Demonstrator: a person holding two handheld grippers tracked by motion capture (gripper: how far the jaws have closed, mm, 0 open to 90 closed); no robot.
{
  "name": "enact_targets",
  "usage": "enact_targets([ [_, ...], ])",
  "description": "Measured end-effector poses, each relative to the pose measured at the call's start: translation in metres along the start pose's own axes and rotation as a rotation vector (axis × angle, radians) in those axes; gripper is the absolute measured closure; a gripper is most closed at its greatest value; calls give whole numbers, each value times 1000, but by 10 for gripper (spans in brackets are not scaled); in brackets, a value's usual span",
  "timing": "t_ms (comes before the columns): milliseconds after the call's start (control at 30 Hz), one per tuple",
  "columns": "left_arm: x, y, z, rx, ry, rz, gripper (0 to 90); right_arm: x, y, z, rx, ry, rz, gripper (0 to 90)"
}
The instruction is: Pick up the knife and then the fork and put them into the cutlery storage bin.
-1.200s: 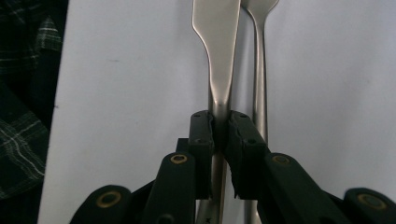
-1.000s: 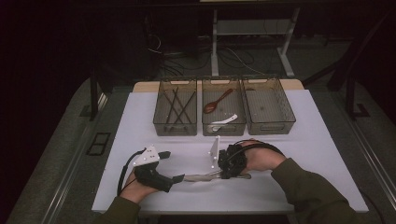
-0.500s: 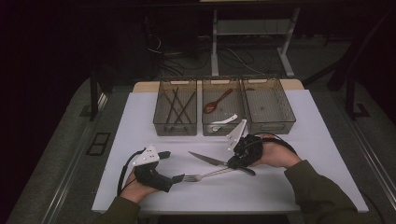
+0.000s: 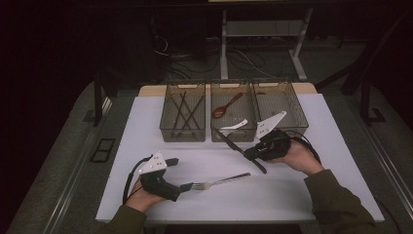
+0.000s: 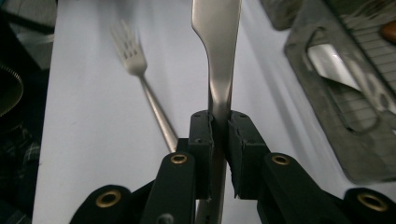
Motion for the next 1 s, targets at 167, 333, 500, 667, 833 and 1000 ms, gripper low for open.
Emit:
enact_targets([
  [167, 0, 0, 0, 2, 0, 0, 0, -5, -7, 7, 61, -23, 63, 798],
  [333, 1, 0, 1, 7, -2, -5, 0, -9, -12, 13, 135, -26, 131, 798],
  [500, 1, 0, 1, 11, -3, -6, 0, -15, -14, 18, 161, -55, 181, 798],
  [667, 1, 1, 1, 11, -4, -4, 0, -25, -17, 23, 194, -95, 236, 797],
  [833, 1, 1, 1, 12, -5, -4, 0, -35, -22, 29, 231, -134, 284, 798],
  [1000, 1, 1, 2, 13, -7, -6, 0, -49, -28, 36, 273, -183, 346, 797],
])
Point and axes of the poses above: each handheld gripper's, and its own axes: x roughly forward along the jaws, y roughly out of its top, z roughly to its right, the point moved 3 cm from there along x, roughly forward along the jaws, and after that the axes turned 5 degrees about -z, right-handed, at the moved point
